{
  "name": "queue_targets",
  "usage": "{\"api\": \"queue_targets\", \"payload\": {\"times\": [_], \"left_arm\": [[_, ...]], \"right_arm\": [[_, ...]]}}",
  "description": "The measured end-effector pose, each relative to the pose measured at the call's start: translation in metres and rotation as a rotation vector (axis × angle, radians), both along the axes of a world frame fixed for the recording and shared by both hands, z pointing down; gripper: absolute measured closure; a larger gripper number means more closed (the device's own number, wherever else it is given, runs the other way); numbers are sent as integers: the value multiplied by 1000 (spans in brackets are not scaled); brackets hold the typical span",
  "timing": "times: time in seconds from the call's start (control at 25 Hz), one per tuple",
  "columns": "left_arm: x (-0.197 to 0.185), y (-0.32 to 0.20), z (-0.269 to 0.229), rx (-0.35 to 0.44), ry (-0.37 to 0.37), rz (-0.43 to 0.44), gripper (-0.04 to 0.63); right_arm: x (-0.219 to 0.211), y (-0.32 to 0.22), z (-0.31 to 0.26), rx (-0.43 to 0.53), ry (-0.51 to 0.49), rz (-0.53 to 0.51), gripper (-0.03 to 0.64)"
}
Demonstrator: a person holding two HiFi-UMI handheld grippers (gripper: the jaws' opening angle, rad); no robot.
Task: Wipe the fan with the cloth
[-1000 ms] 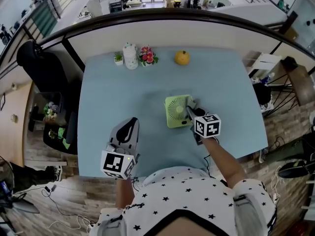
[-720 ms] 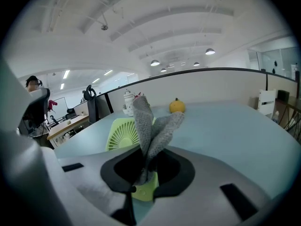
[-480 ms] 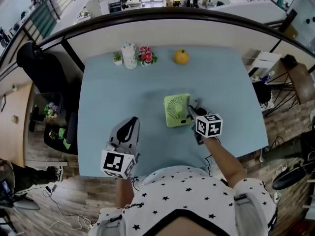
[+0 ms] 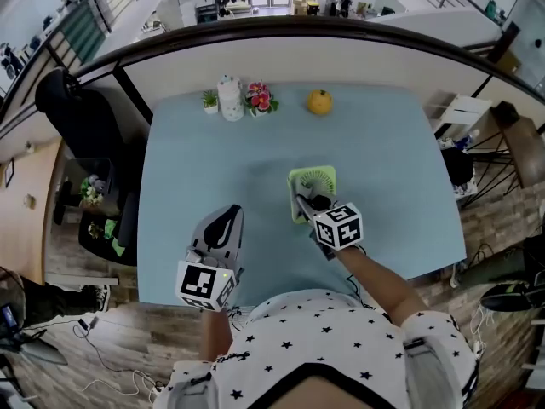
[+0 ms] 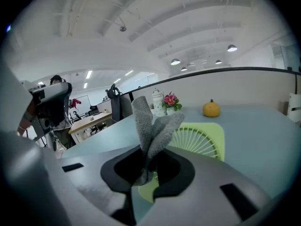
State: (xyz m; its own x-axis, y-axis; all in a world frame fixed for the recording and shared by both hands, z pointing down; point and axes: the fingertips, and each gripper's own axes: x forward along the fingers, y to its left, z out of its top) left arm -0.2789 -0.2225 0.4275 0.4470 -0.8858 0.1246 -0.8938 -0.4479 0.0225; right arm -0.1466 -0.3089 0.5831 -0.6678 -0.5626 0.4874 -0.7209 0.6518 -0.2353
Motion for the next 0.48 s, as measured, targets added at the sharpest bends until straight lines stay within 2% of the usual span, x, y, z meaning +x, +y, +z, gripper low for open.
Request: {"api": "queue_targets", "payload": {"times": [0.28, 0.48], "left_arm": [[-3, 1, 2, -6, 2, -12, 561], [0, 1, 2, -4, 2, -3, 561]], "right_arm": [[-13, 14, 27, -44, 57, -62, 565], [-3, 13, 34, -44, 92, -53, 563]]}}
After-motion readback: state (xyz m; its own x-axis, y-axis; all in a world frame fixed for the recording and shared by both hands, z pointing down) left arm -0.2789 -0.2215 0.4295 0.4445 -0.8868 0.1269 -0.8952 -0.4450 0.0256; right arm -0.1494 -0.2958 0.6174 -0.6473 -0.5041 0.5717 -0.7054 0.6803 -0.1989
